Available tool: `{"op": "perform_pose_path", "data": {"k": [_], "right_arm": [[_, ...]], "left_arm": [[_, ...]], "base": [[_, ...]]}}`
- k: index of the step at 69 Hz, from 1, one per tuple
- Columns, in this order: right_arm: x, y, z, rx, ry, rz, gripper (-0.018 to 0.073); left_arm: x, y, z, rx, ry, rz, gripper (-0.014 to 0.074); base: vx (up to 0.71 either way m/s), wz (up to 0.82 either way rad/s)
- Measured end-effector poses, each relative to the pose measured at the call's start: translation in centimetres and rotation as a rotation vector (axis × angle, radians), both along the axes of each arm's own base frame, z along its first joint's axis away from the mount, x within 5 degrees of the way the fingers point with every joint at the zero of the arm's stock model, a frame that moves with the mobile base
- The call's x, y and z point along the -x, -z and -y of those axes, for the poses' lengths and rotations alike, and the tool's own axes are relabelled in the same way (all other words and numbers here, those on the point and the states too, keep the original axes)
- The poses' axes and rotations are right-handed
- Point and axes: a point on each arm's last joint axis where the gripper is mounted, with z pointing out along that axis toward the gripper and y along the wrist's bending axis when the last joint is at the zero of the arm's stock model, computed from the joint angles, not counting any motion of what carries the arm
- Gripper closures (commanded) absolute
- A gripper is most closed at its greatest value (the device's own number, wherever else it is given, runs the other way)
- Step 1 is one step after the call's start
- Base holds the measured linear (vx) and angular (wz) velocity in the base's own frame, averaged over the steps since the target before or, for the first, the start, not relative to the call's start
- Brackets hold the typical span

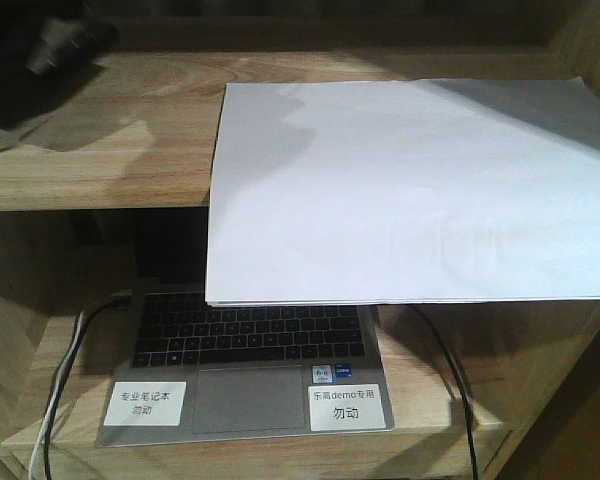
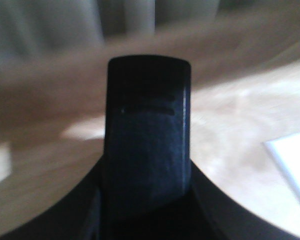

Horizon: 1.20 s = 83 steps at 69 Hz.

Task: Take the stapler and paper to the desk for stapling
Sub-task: 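Close the left gripper on the black stapler and lift it, then withdraw the left gripper holding the stapler away from the shelf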

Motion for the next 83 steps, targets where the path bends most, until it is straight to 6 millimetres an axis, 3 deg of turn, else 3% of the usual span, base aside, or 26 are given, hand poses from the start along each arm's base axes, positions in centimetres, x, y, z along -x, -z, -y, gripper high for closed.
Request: {"op": "perform_pose_path", "data": {"k": [17, 31, 63, 83], "right_arm": [[0.0, 0.0, 0.0, 0.0, 0.0, 0.0, 0.0569], [0.0, 0.0, 0.0, 0.0, 0.0, 0.0, 0.0569], [0.0, 0.0, 0.0, 0.0, 0.0, 0.0, 0.0569], [0.0, 0.0, 0.0, 0.0, 0.0, 0.0, 0.0569]], "left_arm": [[5.1, -2.8, -1.3, 0.016, 0.137, 0.104, 0.0603], [8.7, -2.3, -2.2, 0.0, 0.222, 0.098, 0.0603], [17.3, 4.0, -5.9, -0.081, 0.29, 0.087, 0.0603], [21.8, 10.5, -6.5, -0.037, 0.445, 0.094, 0.0603]], "base": [[0.0, 0.0], [0.0, 0.0], [0.0, 0.0], [0.0, 0.0]]}}
